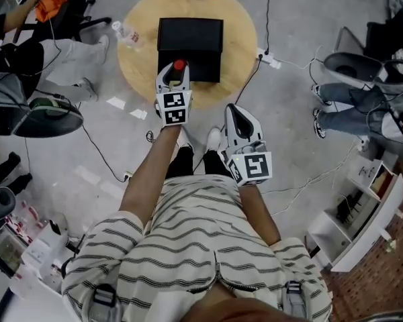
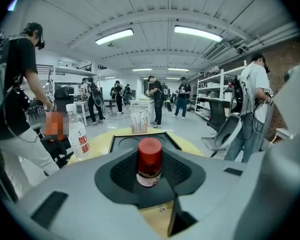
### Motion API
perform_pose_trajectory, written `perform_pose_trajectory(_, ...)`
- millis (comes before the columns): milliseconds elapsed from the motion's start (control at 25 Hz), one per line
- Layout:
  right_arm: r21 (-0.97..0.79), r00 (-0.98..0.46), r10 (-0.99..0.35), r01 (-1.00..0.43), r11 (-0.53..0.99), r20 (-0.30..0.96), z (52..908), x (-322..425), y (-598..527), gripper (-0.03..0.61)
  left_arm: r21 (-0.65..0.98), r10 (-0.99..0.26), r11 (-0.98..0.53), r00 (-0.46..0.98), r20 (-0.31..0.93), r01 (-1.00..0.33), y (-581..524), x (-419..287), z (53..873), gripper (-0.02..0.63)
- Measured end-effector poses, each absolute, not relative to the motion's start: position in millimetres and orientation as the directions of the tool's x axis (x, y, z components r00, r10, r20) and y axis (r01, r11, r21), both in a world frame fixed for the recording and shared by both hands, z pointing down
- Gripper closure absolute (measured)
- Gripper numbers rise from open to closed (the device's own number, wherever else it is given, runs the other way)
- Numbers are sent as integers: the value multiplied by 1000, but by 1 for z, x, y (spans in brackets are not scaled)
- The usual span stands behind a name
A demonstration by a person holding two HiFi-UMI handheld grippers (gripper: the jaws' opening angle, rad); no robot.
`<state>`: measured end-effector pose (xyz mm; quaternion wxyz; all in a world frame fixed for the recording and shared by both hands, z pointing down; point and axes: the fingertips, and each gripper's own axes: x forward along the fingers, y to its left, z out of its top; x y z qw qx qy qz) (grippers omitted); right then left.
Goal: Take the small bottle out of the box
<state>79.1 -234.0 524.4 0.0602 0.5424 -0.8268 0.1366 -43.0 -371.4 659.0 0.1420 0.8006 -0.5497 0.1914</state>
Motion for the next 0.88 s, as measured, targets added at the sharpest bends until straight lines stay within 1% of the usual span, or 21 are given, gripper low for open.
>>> perform_pose_trajectory(360, -180, -425, -876, -902, 392, 228, 513, 77, -224, 560, 35, -848, -341, 323, 420, -939, -349, -42, 627, 463)
perform_pose_trajectory(880, -173, -439, -869, -897, 408, 229, 503, 64, -224, 560, 18, -854, -372, 349, 386, -928, -323, -50, 590, 463)
